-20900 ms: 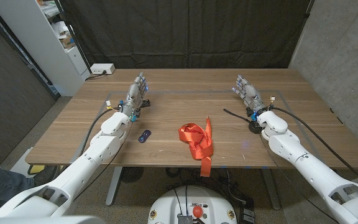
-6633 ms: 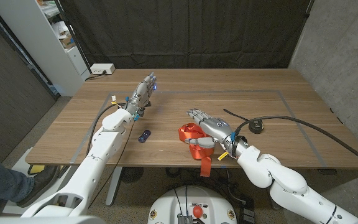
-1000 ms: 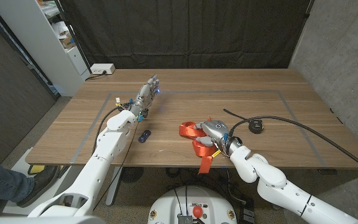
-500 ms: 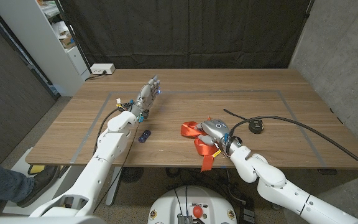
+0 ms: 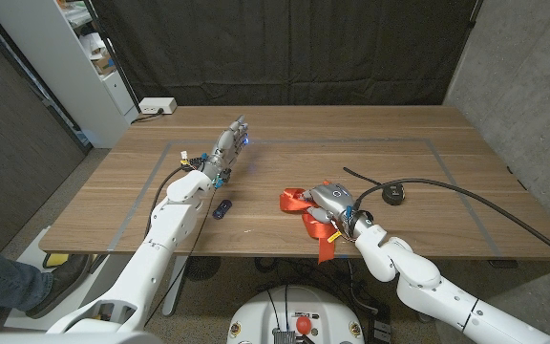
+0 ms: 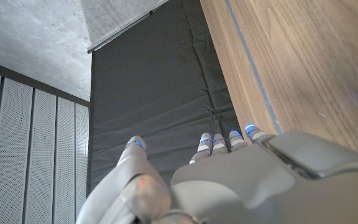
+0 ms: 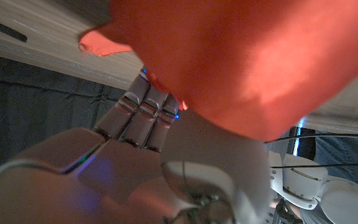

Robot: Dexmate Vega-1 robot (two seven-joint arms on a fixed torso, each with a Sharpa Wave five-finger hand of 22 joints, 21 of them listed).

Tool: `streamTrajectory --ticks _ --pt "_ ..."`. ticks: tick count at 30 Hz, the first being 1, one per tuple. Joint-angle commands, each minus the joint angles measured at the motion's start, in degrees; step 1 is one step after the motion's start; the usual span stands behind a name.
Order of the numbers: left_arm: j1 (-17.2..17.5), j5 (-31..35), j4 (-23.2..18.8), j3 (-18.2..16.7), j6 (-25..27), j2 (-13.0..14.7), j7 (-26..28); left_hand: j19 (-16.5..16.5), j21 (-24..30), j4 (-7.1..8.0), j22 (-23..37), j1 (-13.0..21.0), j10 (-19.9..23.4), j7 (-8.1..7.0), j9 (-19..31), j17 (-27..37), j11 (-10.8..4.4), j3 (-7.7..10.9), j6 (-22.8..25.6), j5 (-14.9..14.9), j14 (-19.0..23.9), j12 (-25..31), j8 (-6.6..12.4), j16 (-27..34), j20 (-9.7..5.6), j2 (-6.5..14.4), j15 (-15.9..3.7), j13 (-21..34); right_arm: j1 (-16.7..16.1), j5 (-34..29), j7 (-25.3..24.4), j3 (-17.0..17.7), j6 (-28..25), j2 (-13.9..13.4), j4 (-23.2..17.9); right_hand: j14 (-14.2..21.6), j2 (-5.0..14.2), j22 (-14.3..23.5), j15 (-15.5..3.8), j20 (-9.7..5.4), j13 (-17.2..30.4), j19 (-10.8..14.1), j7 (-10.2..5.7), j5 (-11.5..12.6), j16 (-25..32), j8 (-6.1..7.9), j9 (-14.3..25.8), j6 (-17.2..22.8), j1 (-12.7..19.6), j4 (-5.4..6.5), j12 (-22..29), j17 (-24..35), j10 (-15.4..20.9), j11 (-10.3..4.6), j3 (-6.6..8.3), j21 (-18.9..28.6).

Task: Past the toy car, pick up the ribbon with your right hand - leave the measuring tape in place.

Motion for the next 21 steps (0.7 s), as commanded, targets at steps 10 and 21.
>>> streamTrajectory --ticks 10,21 --pt "0.0 0.0 -0.2 0.2 -0.1 -0.2 0.1 -4.9 0.2 -0.47 0.2 0.0 0.1 0.07 0.3 0.3 -0.03 0.17 0.5 -0.3 -0.9 0.3 0.41 0.4 0.37 0.6 0.48 0.2 -1.3 0.6 -0.9 2.0 0.9 -0.8 -3.5 2.4 0.66 1.2 -6.25 -3.84 2.6 0.2 0.22 -2.5 1.1 1.40 1.3 1.7 2.4 0.99 2.2 2.8 3.2 -0.12 -0.50 3.5" --pt "-0.2 0.0 -0.4 0.3 0.0 -0.1 0.1 -4.9 0.2 -0.52 0.2 -0.1 0.1 0.09 0.3 0.4 -0.04 0.15 0.6 -0.3 -0.9 0.3 0.42 0.4 0.37 0.7 0.47 0.2 -2.1 0.2 -1.7 3.3 0.7 -0.7 -5.3 3.6 0.79 1.9 -6.16 -3.93 4.1 0.0 0.48 -3.8 2.1 1.71 1.7 2.3 3.2 1.16 3.3 4.9 4.0 -0.37 -1.19 5.5"
